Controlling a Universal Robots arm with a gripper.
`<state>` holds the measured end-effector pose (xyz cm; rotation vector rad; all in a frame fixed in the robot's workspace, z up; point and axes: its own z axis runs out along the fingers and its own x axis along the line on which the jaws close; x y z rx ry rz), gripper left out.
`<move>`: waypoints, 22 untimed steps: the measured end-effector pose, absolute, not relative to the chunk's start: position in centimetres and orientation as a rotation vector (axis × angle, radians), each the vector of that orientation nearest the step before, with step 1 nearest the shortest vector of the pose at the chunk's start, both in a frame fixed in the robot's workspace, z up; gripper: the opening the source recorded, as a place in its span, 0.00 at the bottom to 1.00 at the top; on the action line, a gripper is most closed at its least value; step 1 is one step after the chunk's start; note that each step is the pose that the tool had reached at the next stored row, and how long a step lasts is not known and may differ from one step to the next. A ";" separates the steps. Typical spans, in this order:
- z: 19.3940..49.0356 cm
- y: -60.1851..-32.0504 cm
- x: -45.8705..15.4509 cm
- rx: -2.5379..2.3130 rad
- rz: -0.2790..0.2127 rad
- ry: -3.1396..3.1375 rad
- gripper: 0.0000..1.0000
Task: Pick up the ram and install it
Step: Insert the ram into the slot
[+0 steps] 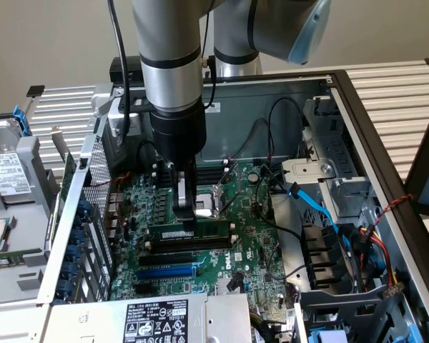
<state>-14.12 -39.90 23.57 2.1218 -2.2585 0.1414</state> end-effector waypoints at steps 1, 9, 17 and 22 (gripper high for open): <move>23.6 -39.9 -14.0 2.122 0.141 -2.259 0.12; 23.4 -39.9 -14.0 2.122 0.141 -2.258 0.12; 23.3 -39.9 -14.0 2.122 0.141 -2.258 0.12; 23.2 -39.9 -14.0 2.121 0.141 -2.259 0.12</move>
